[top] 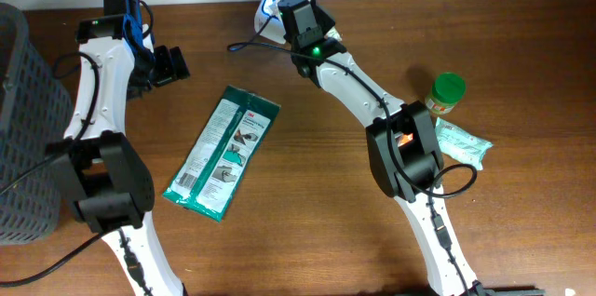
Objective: Scan the item barcode
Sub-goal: 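Raise the white tube up under the scanner with the right gripper, then carry the tube right and set it down beside the orange packet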
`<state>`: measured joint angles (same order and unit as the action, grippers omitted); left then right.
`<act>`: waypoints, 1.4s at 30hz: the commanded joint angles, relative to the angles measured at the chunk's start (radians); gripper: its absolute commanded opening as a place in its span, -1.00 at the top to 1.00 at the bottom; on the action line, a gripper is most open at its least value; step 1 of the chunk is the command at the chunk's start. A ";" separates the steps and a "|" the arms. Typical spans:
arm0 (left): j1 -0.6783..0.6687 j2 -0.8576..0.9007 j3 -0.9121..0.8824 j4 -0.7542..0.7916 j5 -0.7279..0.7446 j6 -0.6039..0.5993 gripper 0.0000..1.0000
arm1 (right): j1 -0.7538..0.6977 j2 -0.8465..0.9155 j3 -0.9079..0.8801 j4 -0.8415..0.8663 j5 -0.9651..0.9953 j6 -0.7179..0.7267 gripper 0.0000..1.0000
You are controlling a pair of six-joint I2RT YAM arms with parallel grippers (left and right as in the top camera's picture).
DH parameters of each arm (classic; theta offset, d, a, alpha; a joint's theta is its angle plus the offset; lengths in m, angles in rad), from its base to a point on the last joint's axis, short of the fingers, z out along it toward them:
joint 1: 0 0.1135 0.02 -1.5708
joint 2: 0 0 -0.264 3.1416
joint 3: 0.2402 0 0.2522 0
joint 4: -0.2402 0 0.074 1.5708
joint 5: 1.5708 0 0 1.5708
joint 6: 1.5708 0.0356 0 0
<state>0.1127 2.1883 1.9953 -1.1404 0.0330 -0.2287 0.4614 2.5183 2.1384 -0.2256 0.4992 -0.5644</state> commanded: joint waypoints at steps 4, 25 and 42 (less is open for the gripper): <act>0.002 0.007 0.014 0.002 -0.006 -0.001 -0.99 | 0.000 -0.260 0.033 -0.209 -0.244 0.300 0.92; 0.002 0.007 0.014 0.002 -0.006 -0.001 -0.98 | -0.185 -0.457 -0.346 -1.081 -0.556 0.829 0.91; 0.002 0.007 0.014 0.002 -0.006 -0.001 -0.99 | -0.393 -0.465 -0.427 -1.083 -0.790 0.541 -0.35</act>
<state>0.1127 2.1883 1.9953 -1.1397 0.0326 -0.2287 0.0662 2.0716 1.6203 -1.2911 -0.1410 0.0784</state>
